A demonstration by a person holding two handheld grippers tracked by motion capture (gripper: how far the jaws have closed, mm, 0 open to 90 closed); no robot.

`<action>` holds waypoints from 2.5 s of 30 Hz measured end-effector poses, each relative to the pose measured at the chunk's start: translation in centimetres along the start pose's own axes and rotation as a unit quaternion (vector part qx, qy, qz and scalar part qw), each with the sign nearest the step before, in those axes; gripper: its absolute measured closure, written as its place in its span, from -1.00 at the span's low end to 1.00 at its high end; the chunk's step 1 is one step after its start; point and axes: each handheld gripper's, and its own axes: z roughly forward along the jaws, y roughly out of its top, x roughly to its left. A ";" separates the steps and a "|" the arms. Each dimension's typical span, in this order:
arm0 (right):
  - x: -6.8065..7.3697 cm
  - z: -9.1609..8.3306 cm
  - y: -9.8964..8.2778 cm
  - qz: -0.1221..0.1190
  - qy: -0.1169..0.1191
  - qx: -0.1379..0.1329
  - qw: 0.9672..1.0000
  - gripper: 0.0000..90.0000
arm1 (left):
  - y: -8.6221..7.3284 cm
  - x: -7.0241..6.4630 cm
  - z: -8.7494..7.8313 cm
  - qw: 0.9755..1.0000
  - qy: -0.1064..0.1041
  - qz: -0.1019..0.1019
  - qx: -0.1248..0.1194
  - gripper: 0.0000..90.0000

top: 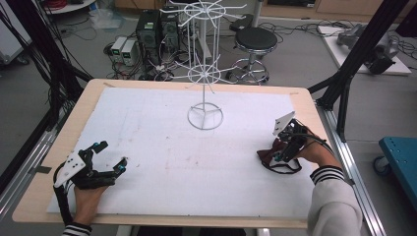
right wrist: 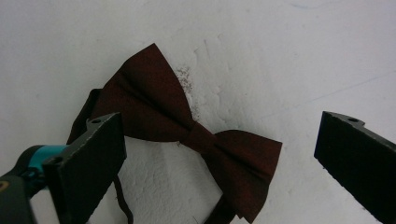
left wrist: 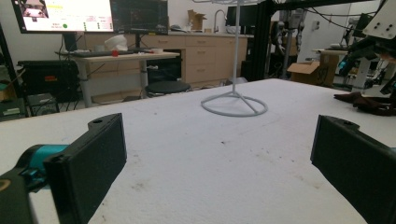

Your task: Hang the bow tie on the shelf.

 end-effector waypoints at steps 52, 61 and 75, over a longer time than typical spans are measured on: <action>0.1 1.0 1.2 -0.073 0.008 0.068 0.995 0.70 | 0.0 0.0 0.0 1.000 0.000 0.000 0.000 -0.91; -0.3 -0.5 1.4 -0.007 0.005 -0.011 1.000 0.69 | 0.0 0.0 0.0 1.000 0.000 0.000 -0.001 -0.91; -1.0 -2.7 1.4 0.069 0.000 -0.132 0.989 0.69 | 0.0 0.0 0.0 1.000 0.000 0.000 -0.001 -0.91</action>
